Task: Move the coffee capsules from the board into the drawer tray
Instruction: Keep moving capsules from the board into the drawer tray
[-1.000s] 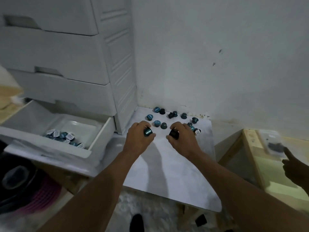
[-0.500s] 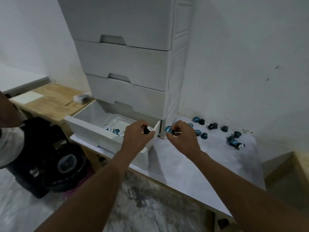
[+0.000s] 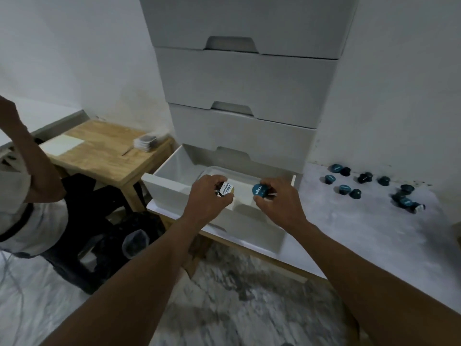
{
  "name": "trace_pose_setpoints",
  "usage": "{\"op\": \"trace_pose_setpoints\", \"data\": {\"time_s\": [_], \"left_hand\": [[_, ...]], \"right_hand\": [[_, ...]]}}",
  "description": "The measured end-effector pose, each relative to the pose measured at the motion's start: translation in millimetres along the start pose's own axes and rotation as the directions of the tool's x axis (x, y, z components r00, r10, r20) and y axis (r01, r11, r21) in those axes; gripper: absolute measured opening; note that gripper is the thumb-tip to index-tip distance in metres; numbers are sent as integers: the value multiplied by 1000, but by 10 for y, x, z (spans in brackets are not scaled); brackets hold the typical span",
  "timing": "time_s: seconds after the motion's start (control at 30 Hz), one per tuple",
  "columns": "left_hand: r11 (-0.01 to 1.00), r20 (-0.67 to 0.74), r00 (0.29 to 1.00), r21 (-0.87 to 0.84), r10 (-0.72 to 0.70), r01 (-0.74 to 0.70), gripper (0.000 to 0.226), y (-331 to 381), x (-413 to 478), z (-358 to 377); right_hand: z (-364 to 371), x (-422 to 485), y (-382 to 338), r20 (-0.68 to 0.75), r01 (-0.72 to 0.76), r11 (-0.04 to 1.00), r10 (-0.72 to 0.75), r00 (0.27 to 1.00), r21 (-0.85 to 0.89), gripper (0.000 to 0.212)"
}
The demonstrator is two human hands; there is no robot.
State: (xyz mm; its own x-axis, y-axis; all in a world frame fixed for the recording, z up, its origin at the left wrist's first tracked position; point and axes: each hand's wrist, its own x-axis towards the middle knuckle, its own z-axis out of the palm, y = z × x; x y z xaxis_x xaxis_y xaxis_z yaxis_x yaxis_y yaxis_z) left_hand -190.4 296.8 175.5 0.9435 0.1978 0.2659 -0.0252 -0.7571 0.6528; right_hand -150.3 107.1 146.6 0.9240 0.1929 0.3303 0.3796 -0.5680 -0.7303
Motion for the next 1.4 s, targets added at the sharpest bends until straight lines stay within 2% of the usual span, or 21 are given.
{"op": "trace_pose_setpoints", "data": {"time_s": [0.4,0.63,0.83,0.97,1.17,1.4], "left_hand": [[1000,175,985,10,-7,6,40,-554,910,55],[998,322,946,50,21,-39,30,-729,1421,408],[990,514,853,46,90,-133,39,-903,1649,793],[981,603,787,33,133,-191,42,-1011,1787,952],[980,697,698,-29,162,-198,44,-1071,1886,1110],[973,727,656,-77,203,-216,44,-1149,1910,1263]], "right_hand": [[487,816,198,58,-74,996,77,995,-57,37],[739,1139,532,211,-167,976,194,958,-139,44],[782,1110,691,301,-195,946,271,914,-258,46],[792,1112,665,313,-205,921,312,897,-332,45],[832,1066,689,286,-188,878,336,898,-440,34],[887,1061,685,313,-204,847,390,866,-491,33]]}}
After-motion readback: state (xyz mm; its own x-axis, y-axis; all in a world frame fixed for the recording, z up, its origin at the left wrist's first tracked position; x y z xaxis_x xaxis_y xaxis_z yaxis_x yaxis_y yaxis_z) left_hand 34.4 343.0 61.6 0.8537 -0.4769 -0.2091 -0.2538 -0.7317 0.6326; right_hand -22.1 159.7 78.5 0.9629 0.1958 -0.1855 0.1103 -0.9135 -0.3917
